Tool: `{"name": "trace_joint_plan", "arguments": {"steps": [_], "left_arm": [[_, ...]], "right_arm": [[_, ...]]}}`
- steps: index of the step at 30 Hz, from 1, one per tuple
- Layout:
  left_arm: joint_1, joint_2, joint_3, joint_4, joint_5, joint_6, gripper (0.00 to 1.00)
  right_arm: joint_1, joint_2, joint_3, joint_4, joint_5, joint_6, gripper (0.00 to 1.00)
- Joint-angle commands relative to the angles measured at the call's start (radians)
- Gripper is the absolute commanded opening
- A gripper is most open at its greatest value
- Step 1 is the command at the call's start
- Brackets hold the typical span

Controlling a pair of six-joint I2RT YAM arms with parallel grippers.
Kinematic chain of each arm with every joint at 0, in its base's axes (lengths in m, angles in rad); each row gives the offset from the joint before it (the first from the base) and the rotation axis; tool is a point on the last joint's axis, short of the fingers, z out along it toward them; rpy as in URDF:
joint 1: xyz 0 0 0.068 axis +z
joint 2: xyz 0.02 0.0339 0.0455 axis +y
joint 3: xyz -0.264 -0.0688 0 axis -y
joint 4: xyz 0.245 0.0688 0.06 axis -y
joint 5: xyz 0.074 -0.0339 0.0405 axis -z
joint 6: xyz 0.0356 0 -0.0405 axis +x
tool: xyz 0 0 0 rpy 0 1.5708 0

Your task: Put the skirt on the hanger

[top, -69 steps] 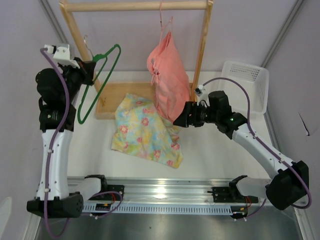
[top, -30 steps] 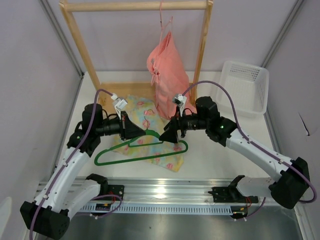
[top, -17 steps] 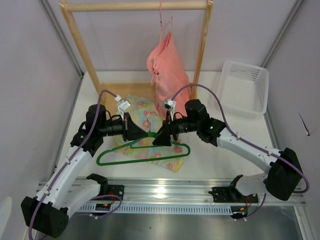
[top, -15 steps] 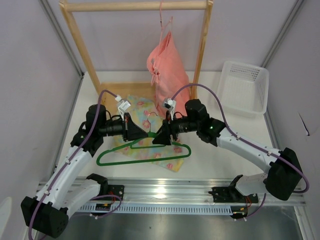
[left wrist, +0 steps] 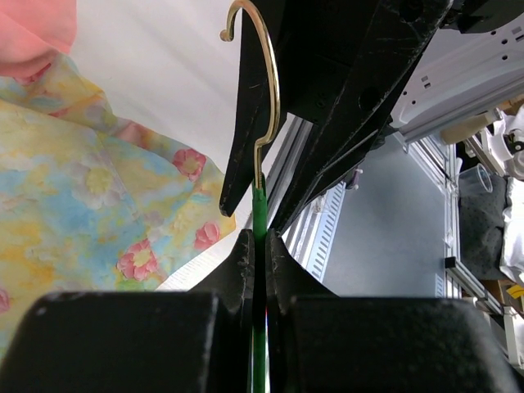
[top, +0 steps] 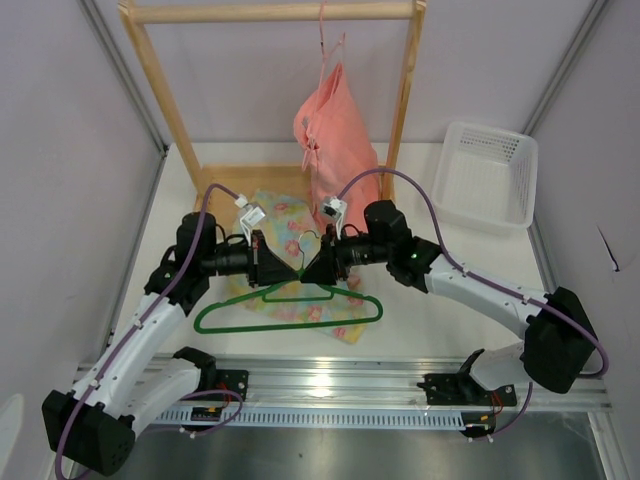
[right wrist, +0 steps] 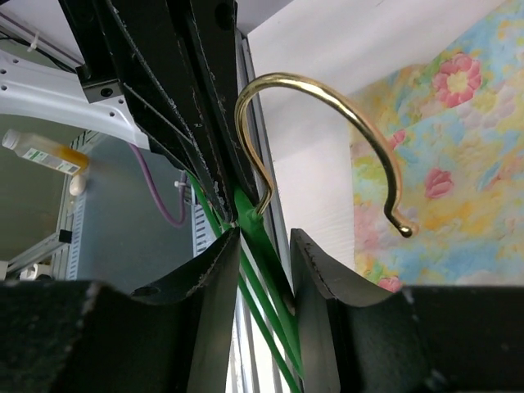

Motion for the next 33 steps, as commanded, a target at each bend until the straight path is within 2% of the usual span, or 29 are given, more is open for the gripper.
{"name": "trace_joint_plan", "arguments": {"steps": [1, 13, 15, 16, 19, 21, 22, 24, 26, 33], "left_arm": [[-0.012, -0.018, -0.004, 0.063, 0.010, -0.003, 0.00], [-0.015, -0.013, -0.013, 0.104, -0.026, -0.018, 0.00], [-0.017, -0.016, -0.026, 0.127, -0.036, -0.028, 0.00], [-0.017, -0.021, -0.029, 0.136, -0.044, -0.038, 0.00], [-0.017, -0.030, -0.049, 0.168, -0.058, -0.046, 0.00], [-0.017, -0.035, -0.056, 0.178, -0.076, -0.045, 0.00], [-0.017, -0.038, -0.056, 0.182, -0.078, -0.048, 0.00], [-0.017, -0.039, -0.059, 0.193, -0.078, -0.052, 0.00], [-0.017, -0.042, -0.061, 0.201, -0.084, -0.052, 0.00], [-0.017, -0.042, -0.055, 0.228, -0.096, -0.061, 0.00]], "right_arm": [[0.016, 0.009, -0.005, 0.078, -0.023, 0.024, 0.35], [0.019, 0.038, -0.028, 0.125, -0.077, 0.062, 0.26], [0.019, 0.047, -0.033, 0.141, -0.088, 0.075, 0.19], [0.019, 0.050, -0.036, 0.145, -0.104, 0.079, 0.12], [0.010, 0.063, -0.048, 0.194, -0.167, 0.123, 0.00], [-0.009, 0.064, -0.062, 0.262, -0.206, 0.162, 0.03], [-0.015, 0.066, -0.071, 0.283, -0.244, 0.202, 0.12], [-0.032, 0.066, -0.074, 0.337, -0.279, 0.237, 0.16], [-0.037, 0.060, -0.073, 0.352, -0.307, 0.260, 0.26], [-0.043, 0.060, -0.065, 0.372, -0.348, 0.292, 0.36]]}}
